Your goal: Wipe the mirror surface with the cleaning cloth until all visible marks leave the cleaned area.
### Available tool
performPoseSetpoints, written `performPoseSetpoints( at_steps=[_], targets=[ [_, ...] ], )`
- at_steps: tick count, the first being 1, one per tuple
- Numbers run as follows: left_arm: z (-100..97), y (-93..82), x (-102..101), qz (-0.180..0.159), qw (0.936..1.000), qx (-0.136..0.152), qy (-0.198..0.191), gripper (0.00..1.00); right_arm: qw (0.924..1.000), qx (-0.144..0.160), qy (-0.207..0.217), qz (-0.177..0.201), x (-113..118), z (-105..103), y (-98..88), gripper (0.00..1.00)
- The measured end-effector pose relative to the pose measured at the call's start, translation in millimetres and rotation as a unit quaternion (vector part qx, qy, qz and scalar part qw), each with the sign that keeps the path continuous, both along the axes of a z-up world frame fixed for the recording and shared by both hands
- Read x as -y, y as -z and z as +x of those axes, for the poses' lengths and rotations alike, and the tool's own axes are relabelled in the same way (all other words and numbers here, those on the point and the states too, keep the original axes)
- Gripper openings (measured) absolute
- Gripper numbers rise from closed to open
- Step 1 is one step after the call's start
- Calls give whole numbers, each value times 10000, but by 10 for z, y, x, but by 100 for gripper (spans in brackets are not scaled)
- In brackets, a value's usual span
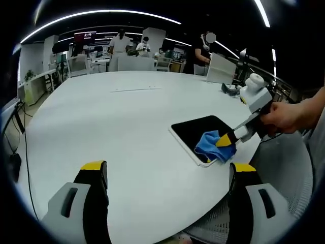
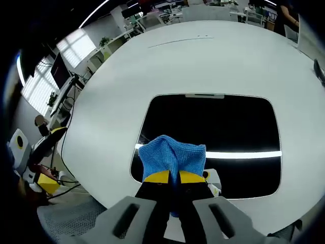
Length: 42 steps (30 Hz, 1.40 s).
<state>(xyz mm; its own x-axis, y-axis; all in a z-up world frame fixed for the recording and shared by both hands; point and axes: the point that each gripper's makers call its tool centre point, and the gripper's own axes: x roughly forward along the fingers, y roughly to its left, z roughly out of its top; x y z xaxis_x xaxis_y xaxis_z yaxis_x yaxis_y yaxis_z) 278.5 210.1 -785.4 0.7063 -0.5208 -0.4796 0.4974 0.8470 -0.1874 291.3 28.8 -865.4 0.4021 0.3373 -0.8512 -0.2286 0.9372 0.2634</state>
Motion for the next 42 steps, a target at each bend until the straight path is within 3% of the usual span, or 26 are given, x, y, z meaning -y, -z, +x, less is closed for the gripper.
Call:
performPoseSetpoints(
  at_steps=[14,17,20,23,32,36,42],
  targets=[
    [22,28,65,-112,9999,19,9,99,9997,-139,-217,54,-21,-137,1,0],
    [17,55,87,-128,9998,-118,-48,99,9995,-144,-291,29,-12,-166,1,0],
    [-5,-9,147,-105,9998,71,121,99,9994,-114,-312,10,-7,-179,2,0],
    [-7,66,96,-83,9999,-50,34,99,9994,-128,-320,48,4,-168,-3,0],
    [-75,39,49,-5,10000,-60,46,99,9994,-187,-242,130,89,-161,-5,0],
    [-19,30,-5,-162,9997,-75,-189,99,9992,-232,-298,95,127,-151,-7,0],
    [-23,37,71,-82,9999,-86,-23,99,9993,-297,-162,151,293,-92,2,0]
  ],
)
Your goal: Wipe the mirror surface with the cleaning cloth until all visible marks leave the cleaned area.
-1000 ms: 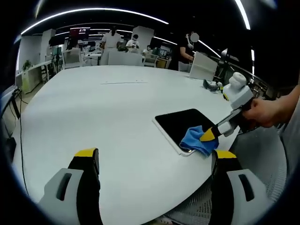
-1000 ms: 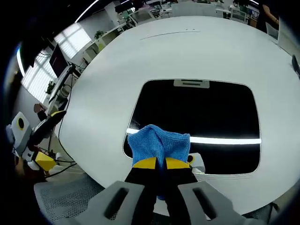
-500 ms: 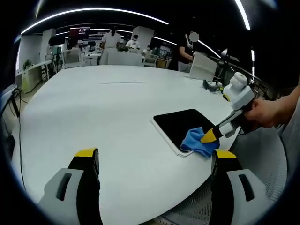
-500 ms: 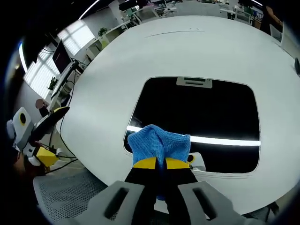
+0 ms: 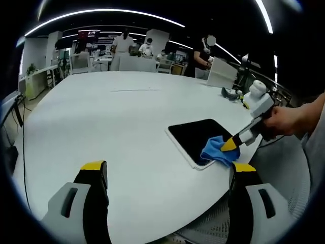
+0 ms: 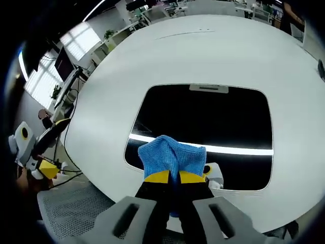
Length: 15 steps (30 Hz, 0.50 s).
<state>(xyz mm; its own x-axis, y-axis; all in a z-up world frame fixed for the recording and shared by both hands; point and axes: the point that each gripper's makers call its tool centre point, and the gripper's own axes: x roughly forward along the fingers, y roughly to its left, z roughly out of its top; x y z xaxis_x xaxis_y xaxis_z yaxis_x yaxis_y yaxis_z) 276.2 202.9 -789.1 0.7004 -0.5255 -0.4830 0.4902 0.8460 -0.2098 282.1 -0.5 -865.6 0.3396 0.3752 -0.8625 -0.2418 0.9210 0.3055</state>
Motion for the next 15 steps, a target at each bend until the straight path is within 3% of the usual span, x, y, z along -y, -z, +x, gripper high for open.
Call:
performPoseSetpoints(
  at_steps=[4,15],
  targets=[
    [17,30,-5,7,9999,-118,16,99,10000,-4,61,-1,46,-4,0,0],
    [82,-22,29,-139,9998,-52,106,98,9999,-53,162,21,104,-15,0,0]
  ],
)
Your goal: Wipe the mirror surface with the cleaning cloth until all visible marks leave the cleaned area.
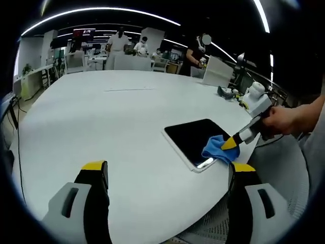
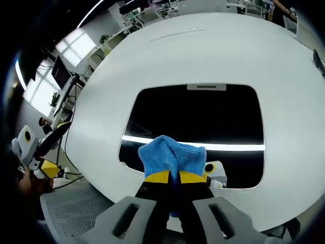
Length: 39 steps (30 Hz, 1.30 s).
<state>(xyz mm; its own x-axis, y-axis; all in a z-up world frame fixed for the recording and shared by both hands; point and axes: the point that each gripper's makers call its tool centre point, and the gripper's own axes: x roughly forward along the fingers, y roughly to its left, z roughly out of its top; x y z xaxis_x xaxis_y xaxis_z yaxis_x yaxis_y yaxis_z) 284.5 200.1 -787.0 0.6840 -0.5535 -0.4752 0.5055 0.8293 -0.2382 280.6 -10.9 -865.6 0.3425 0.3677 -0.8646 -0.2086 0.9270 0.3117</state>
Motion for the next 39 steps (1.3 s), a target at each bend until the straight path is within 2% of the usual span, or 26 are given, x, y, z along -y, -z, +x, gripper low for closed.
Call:
performPoseSetpoints(
  at_steps=[11,21,25,35,39],
  targets=[
    [28,-10,-99,45,10000,38,-65,97,9999,13,-54,-103,50,-3,-13,0],
    [4,-9,-76,51,10000,51,-56,97,10000,-42,78,-44,106,6,-1,0],
    [-11,13,-102,93,9999,26,-84,98,9998,56,-57,-169,82,61,3,0],
    [-55,20,-139,180,9998,18,-54,99,9994,187,-99,-285,60,295,7,0],
    [-46,-45,-130,138,9997,154,-101,99,9995,202,-18,-248,63,402,5,0]
  ],
)
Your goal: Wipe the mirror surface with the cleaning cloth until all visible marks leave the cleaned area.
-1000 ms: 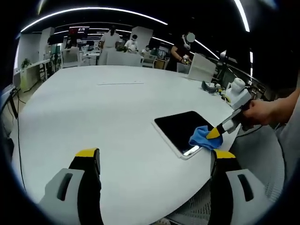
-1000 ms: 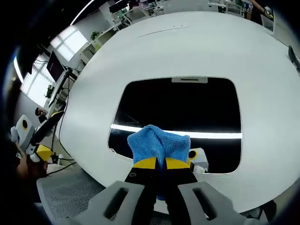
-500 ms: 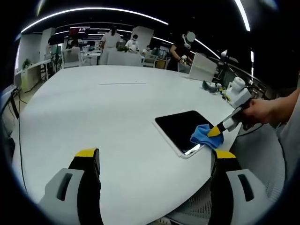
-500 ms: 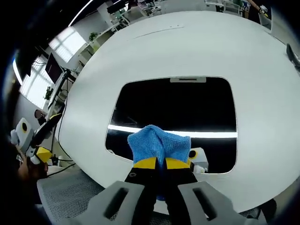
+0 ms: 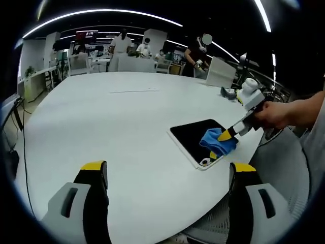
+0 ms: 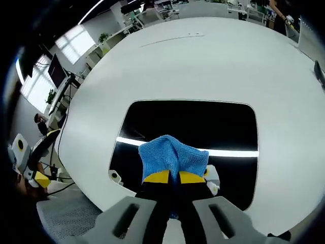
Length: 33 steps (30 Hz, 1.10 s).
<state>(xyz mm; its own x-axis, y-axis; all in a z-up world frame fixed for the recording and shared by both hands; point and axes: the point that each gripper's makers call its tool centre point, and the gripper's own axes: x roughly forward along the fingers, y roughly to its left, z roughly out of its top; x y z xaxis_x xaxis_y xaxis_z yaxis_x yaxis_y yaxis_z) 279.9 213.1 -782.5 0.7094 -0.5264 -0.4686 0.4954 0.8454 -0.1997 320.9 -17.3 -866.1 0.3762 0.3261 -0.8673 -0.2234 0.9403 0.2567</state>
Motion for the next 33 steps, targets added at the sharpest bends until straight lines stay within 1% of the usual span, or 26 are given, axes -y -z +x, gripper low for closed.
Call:
performPoseSetpoints(
  at_steps=[3,9,11,13,17,24,27,33],
  targets=[
    [-10,-7,25,52,10000,10,64,99,10000,46,26,-34,-2,93,-4,0],
    [-17,11,12,58,10000,-15,46,99,9999,94,65,-85,0,283,1,0],
    [-27,17,17,69,10000,-19,58,99,9996,219,78,-142,9,368,1,0],
    [-39,13,33,24,10000,-30,60,99,9995,251,102,-174,13,429,1,0],
    [-46,-11,36,63,9999,30,75,99,9993,263,68,-249,10,505,1,0],
    [-29,3,-19,98,9999,-13,39,99,9992,281,118,-274,19,665,-2,0],
    [-6,-15,-35,106,9999,13,9,99,9990,285,152,-306,20,747,1,0],
    [8,-38,-55,77,9999,39,-65,99,9990,249,148,-330,23,817,4,0]
  ],
)
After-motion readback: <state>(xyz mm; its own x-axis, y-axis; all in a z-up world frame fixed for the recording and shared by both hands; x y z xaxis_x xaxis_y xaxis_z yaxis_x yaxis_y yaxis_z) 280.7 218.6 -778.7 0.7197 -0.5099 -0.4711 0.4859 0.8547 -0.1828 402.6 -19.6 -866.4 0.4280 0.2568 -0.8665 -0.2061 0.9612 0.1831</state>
